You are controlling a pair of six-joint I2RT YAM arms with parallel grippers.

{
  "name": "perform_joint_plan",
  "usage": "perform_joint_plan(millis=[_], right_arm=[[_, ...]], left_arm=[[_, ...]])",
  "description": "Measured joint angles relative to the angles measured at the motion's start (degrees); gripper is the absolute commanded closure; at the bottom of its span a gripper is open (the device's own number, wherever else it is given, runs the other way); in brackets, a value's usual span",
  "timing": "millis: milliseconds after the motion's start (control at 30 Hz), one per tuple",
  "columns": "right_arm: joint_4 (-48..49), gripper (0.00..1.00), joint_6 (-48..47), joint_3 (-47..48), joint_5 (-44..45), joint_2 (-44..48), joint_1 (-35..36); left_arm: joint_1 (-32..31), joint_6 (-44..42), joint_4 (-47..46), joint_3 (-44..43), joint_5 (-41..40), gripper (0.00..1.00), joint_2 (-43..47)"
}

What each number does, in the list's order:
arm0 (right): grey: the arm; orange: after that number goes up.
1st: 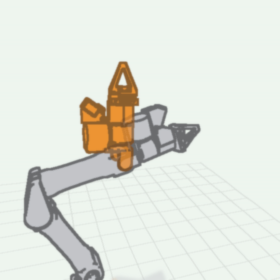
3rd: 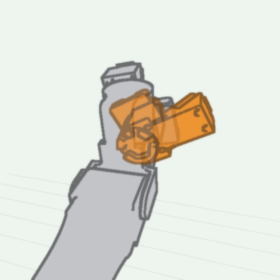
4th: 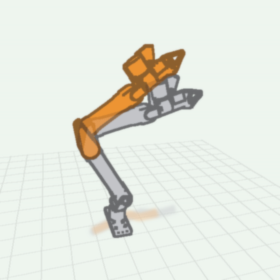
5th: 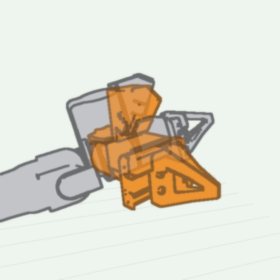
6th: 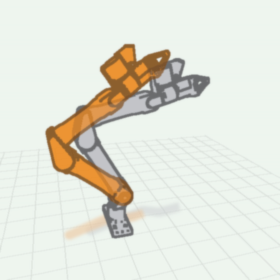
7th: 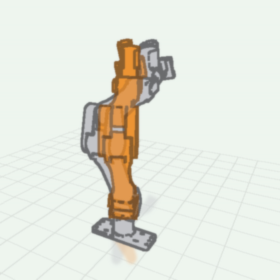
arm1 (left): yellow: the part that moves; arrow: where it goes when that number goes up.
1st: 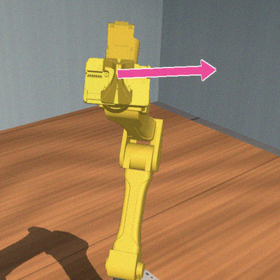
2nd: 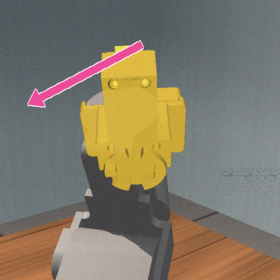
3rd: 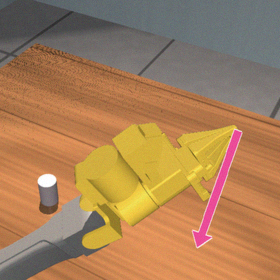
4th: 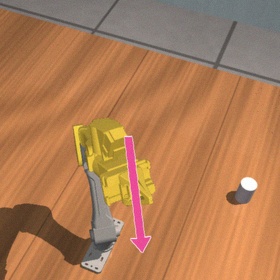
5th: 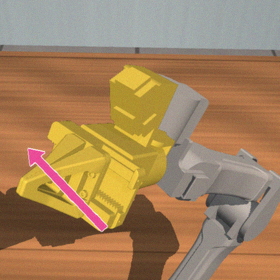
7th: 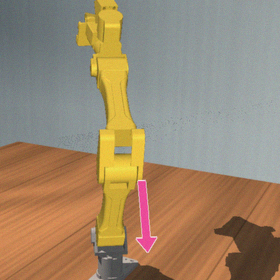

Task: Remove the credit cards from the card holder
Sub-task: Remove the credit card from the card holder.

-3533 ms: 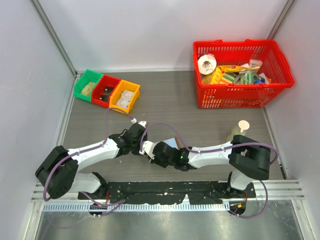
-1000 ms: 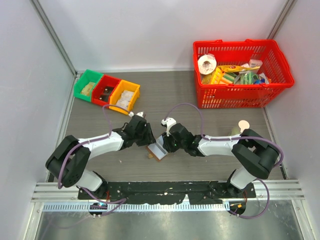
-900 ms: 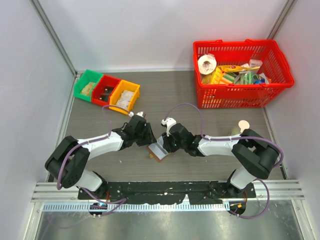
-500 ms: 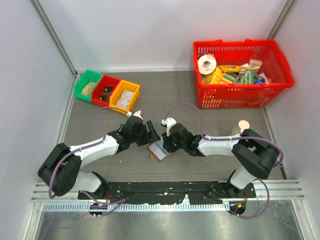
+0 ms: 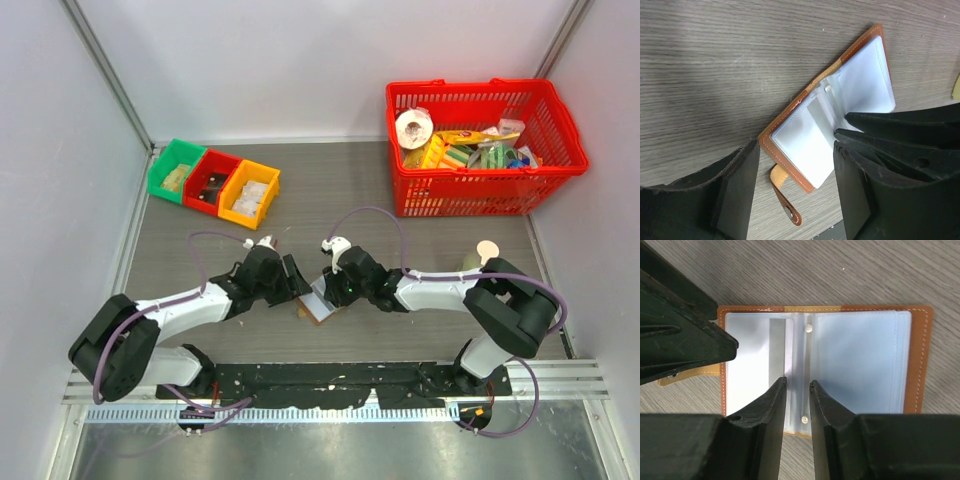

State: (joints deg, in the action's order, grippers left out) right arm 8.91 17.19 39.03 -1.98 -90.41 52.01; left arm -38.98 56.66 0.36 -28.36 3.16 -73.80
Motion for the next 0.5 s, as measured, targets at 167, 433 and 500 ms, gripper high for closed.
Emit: perform_joint_plan(millis=[167, 433, 500], right_arm=[[0.07, 0.70, 1.05, 0.17, -0.87, -0.35, -0.04], [0.33, 0.69, 2.29, 0.31, -1.38, -0.66, -0.28], [0.48, 0.65, 2.54, 0.31, -1.62, -0.74, -0.44]], left_arm=[[0.07, 2.45, -3.63, 1.31, 0.83, 0.43, -0.98], [0.13, 7.96, -9.79, 4.72, 1.77, 0.51, -0.90], [0.17, 8.74, -10.49, 4.98, 1.90, 0.53, -0.63]])
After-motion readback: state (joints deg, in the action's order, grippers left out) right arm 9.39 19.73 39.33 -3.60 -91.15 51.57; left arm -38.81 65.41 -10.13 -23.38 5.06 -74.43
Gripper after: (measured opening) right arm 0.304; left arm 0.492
